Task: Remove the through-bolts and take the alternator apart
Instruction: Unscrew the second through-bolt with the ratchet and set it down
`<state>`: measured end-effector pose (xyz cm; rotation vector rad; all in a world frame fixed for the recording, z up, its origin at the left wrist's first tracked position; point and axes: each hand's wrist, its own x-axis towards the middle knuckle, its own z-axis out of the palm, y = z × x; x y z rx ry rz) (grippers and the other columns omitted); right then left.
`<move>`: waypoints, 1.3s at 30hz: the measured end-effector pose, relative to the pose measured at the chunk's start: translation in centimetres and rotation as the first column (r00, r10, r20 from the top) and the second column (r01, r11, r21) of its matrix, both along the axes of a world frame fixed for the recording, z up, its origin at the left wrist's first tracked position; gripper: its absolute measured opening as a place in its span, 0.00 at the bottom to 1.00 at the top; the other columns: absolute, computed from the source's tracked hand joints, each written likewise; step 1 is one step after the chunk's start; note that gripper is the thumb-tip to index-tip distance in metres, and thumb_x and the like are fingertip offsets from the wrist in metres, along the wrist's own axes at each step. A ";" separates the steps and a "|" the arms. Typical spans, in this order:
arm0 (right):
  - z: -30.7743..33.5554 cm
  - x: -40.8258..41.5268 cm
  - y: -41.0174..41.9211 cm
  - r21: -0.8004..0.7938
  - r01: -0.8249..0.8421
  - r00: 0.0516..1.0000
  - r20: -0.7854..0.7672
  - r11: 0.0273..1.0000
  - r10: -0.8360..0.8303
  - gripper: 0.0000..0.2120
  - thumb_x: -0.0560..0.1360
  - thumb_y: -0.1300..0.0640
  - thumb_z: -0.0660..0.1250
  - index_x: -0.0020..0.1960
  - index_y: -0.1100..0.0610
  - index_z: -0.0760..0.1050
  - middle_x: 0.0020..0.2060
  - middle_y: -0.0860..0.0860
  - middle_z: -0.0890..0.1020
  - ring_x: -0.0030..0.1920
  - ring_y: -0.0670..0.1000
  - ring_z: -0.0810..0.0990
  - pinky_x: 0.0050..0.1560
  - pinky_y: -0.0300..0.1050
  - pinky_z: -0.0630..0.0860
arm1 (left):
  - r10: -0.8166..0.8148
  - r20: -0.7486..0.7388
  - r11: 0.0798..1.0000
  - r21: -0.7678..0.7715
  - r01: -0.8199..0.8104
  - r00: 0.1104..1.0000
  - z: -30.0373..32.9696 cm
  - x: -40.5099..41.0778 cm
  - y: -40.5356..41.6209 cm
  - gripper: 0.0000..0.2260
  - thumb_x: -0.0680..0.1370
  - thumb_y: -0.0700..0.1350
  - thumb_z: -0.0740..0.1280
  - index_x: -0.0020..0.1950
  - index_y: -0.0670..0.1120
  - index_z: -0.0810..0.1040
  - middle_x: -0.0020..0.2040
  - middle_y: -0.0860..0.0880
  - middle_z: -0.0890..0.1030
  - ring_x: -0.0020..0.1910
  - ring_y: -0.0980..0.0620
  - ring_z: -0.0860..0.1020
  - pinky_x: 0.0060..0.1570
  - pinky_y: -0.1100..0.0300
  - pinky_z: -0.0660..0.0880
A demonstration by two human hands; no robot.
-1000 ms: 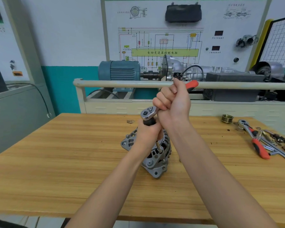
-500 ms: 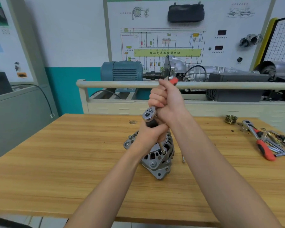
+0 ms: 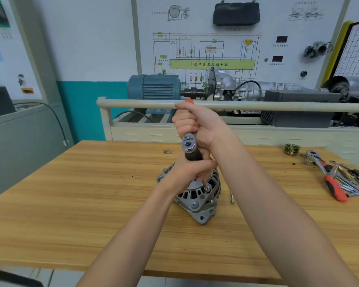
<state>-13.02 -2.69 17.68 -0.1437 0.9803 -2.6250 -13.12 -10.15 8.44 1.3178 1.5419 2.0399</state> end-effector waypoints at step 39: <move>-0.2 0.2 0.2 -0.222 0.305 0.945 -0.048 0.926 -0.323 0.22 0.81 0.57 0.55 0.28 0.55 0.60 0.17 0.46 0.58 0.15 0.44 0.55 0.14 0.35 0.54 | 0.054 0.093 0.998 -0.021 -0.052 0.994 0.8 -1.1 -0.9 0.15 0.63 0.35 0.65 0.22 0.48 0.64 0.19 0.52 0.62 0.19 0.55 0.59 0.24 0.61 0.57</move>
